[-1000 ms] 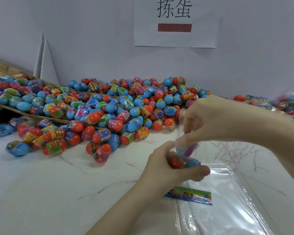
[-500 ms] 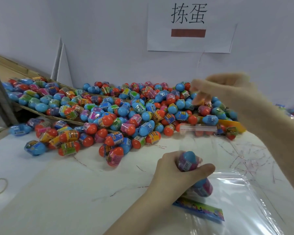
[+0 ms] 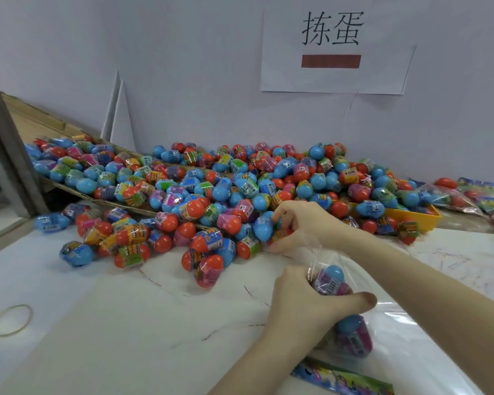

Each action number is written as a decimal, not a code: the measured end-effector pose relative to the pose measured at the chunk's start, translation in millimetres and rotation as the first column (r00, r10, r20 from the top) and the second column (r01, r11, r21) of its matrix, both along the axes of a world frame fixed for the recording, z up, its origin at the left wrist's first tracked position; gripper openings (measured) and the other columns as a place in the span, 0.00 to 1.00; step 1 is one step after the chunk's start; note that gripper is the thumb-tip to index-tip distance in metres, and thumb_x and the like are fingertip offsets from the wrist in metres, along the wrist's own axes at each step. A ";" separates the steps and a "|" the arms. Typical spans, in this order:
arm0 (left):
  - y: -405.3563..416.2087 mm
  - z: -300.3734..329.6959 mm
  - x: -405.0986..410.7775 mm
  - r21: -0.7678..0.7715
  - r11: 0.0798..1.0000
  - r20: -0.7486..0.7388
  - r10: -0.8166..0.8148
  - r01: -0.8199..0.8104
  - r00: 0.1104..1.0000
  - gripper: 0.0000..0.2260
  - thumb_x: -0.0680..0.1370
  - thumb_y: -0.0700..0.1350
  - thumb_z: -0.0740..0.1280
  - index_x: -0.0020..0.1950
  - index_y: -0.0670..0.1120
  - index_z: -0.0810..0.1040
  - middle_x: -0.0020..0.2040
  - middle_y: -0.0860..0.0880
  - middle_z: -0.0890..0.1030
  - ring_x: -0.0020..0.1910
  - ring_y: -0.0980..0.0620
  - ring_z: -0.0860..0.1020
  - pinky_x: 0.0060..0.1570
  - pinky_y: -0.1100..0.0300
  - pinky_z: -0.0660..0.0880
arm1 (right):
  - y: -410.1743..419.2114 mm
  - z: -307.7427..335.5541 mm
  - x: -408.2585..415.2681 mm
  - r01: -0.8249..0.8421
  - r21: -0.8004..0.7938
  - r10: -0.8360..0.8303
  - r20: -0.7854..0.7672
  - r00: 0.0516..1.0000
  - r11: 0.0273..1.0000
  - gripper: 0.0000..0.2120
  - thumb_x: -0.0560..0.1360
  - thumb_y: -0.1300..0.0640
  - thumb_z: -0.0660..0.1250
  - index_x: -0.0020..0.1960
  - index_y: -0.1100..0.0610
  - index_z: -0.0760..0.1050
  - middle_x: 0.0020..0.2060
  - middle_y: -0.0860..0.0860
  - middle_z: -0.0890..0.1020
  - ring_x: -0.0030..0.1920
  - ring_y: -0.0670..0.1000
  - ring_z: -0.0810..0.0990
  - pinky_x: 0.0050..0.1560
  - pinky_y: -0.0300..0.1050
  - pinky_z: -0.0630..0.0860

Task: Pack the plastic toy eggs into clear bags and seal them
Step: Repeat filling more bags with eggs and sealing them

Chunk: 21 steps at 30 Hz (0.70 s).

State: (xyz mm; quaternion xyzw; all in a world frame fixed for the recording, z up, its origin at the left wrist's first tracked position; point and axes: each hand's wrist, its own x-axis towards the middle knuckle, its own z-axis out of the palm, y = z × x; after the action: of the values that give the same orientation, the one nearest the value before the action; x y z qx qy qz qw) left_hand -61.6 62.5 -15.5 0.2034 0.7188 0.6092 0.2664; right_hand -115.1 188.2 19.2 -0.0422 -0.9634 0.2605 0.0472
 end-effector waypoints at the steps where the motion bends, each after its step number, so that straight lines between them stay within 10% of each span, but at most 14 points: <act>1: -0.2 0.7 0.4 0.007 1.000 0.010 -0.018 0.018 1.000 0.17 0.60 0.52 0.79 0.41 0.46 0.79 0.40 0.51 0.82 0.40 0.58 0.80 0.37 0.67 0.76 | 3.4 3.7 2.9 0.036 0.039 -0.034 -0.061 0.998 0.999 0.19 0.66 0.52 0.75 0.54 0.50 0.72 0.41 0.44 0.74 0.39 0.43 0.73 0.38 0.35 0.69; 6: -1.6 5.1 3.1 0.157 0.988 0.110 -0.034 0.017 0.993 0.17 0.59 0.51 0.80 0.41 0.46 0.79 0.39 0.50 0.82 0.40 0.54 0.82 0.37 0.64 0.79 | 27.4 53.5 40.2 0.191 -0.452 -0.344 -0.285 0.895 0.871 0.05 0.74 0.49 0.65 0.49 0.48 0.72 0.39 0.44 0.77 0.39 0.42 0.75 0.37 0.34 0.70; 10: -0.4 8.8 6.9 0.175 0.984 0.089 0.011 -0.026 0.996 0.24 0.49 0.60 0.77 0.39 0.49 0.79 0.34 0.54 0.82 0.37 0.57 0.81 0.34 0.66 0.78 | 22.7 78.7 95.4 -0.053 -0.770 -0.263 -0.281 0.923 0.636 0.17 0.64 0.48 0.67 0.49 0.56 0.75 0.34 0.46 0.82 0.38 0.44 0.82 0.42 0.35 0.79; 16: -0.4 11.3 12.8 0.163 0.986 0.017 -0.029 0.026 0.999 0.28 0.44 0.63 0.72 0.37 0.48 0.81 0.31 0.55 0.82 0.30 0.61 0.78 0.29 0.70 0.75 | 2.5 79.1 134.7 -0.264 -0.801 -0.051 -0.344 0.938 0.538 0.12 0.58 0.54 0.71 0.41 0.51 0.82 0.43 0.53 0.84 0.48 0.53 0.83 0.43 0.38 0.79; 21: 0.5 12.0 15.1 0.158 0.987 0.004 -0.037 0.036 0.999 0.29 0.44 0.63 0.72 0.40 0.50 0.81 0.32 0.56 0.82 0.32 0.61 0.80 0.27 0.71 0.73 | -6.5 73.9 137.8 -0.215 -0.672 -0.074 -0.374 0.924 0.709 0.16 0.61 0.46 0.67 0.46 0.49 0.82 0.42 0.46 0.84 0.45 0.43 0.82 0.43 0.32 0.76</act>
State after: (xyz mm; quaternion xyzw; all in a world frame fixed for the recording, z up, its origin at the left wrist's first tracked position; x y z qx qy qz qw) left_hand -46.6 63.0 -3.6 0.2348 0.6634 0.6600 0.2631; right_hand 22.7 181.8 93.1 0.0311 -0.7651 0.6113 0.1999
